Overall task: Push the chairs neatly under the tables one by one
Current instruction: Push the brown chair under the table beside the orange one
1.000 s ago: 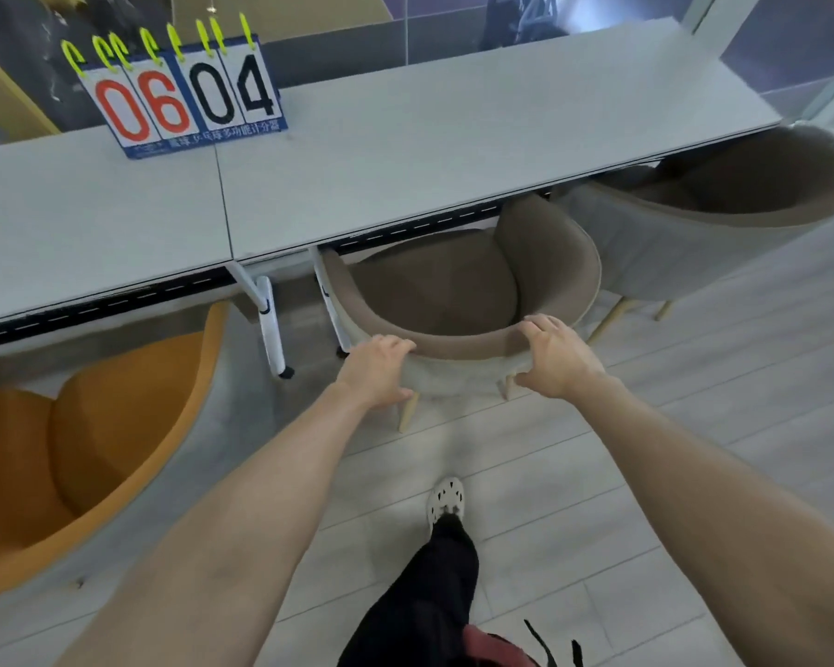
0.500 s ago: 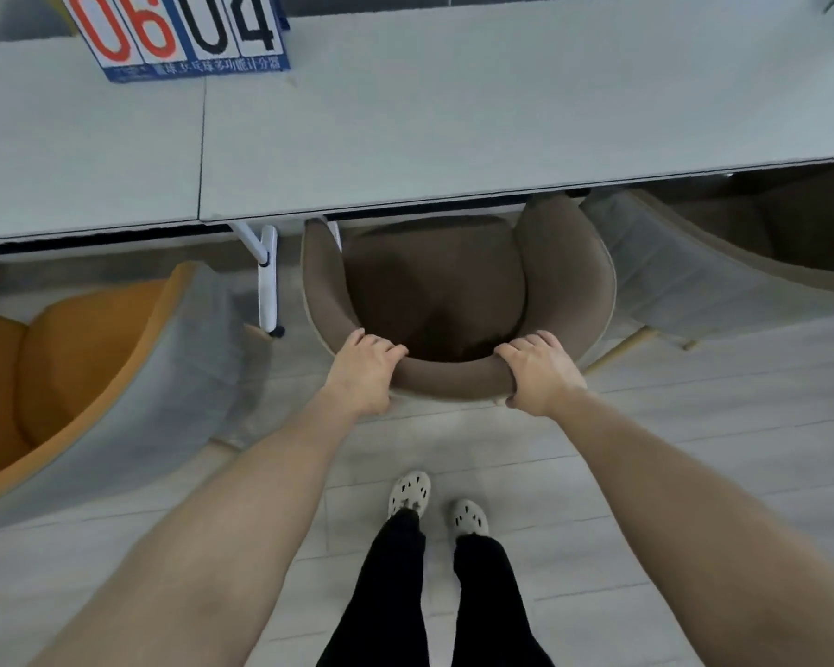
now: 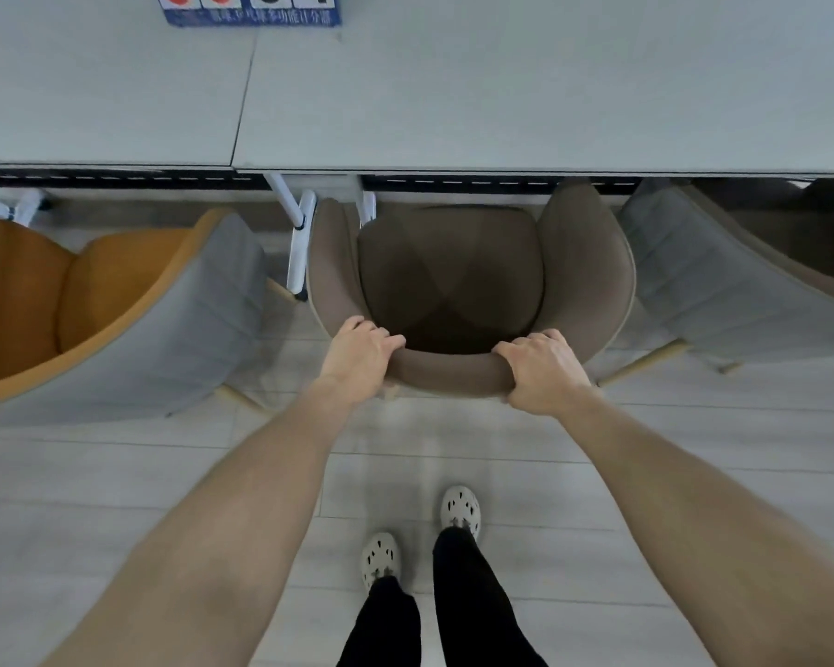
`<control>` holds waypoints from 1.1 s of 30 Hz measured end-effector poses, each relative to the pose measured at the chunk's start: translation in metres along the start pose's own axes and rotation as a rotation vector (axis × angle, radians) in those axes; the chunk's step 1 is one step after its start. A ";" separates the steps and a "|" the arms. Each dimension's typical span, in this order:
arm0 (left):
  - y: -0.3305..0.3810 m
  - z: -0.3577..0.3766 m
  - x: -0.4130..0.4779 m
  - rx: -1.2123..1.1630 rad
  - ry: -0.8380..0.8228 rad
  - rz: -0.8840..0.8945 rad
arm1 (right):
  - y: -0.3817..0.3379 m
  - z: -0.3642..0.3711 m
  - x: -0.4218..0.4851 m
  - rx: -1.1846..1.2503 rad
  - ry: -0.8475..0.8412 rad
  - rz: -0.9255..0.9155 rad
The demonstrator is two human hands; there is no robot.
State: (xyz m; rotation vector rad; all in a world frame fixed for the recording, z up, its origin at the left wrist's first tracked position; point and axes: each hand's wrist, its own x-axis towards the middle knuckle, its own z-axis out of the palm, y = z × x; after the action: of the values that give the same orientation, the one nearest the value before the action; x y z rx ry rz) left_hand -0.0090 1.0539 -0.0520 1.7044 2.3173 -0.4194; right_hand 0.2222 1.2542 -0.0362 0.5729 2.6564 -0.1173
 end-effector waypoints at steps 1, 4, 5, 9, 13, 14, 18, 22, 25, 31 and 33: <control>0.001 0.002 -0.006 0.000 0.006 -0.003 | -0.003 0.001 -0.003 -0.002 0.003 -0.008; 0.001 0.010 -0.026 -0.038 0.023 -0.004 | -0.017 0.005 -0.013 0.002 0.007 -0.010; 0.000 0.013 -0.033 -0.045 0.034 0.002 | -0.023 0.008 -0.017 0.002 0.012 -0.011; -0.001 0.026 -0.065 -0.056 0.048 0.010 | -0.049 0.018 -0.039 0.008 0.008 -0.013; -0.006 0.044 -0.102 -0.056 0.033 0.015 | -0.079 0.029 -0.061 0.017 0.005 -0.027; -0.008 0.048 -0.111 -0.061 0.032 0.019 | -0.085 0.033 -0.066 0.029 0.004 -0.036; -0.019 0.059 -0.135 -0.062 0.046 0.029 | -0.092 0.047 -0.084 0.047 0.072 0.010; -0.024 0.067 -0.136 -0.147 0.063 0.020 | -0.093 0.052 -0.082 0.054 0.054 0.061; -0.031 0.068 -0.129 -0.170 0.068 0.040 | -0.094 0.052 -0.076 0.074 0.075 0.066; -0.051 0.060 -0.099 -0.166 0.107 0.042 | -0.090 0.039 -0.050 0.089 0.086 0.088; -0.057 0.057 -0.087 -0.173 0.098 0.044 | -0.086 0.034 -0.041 0.095 0.076 0.095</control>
State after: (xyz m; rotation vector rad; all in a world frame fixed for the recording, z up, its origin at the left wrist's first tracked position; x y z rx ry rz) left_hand -0.0365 0.9397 -0.0689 1.7230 2.3024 -0.1248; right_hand 0.2337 1.1547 -0.0507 0.7479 2.7028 -0.1982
